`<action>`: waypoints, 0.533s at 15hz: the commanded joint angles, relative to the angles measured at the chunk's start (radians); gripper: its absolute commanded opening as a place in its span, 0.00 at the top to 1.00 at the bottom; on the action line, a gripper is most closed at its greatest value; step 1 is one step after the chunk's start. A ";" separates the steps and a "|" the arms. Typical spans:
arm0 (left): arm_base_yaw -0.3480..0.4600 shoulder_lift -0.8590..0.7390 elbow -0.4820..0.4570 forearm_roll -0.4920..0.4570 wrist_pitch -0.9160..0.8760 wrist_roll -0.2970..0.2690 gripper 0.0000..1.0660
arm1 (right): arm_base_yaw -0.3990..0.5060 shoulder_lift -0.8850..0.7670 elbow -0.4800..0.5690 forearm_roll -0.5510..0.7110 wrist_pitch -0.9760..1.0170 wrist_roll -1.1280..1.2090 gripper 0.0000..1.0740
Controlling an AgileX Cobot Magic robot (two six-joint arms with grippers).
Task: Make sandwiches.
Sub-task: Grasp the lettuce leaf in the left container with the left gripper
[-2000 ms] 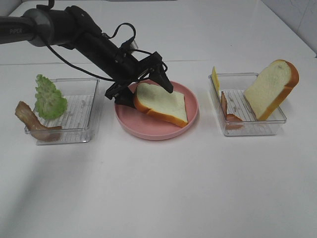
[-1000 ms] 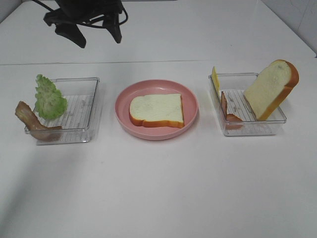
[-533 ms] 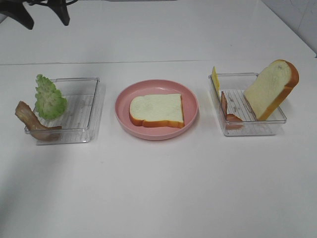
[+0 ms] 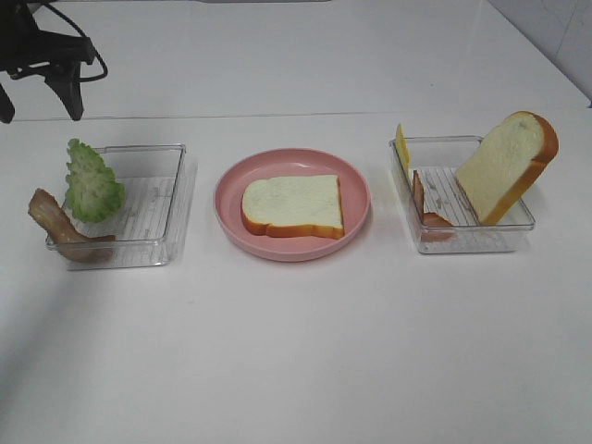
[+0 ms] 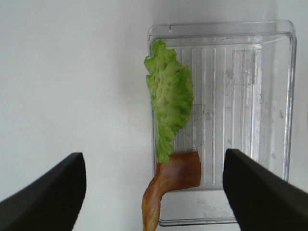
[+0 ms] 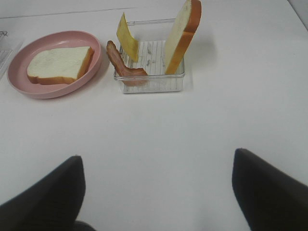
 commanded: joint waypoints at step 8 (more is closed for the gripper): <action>-0.006 0.161 0.007 -0.049 -0.025 -0.001 0.45 | -0.004 -0.006 0.002 0.006 -0.005 -0.007 0.27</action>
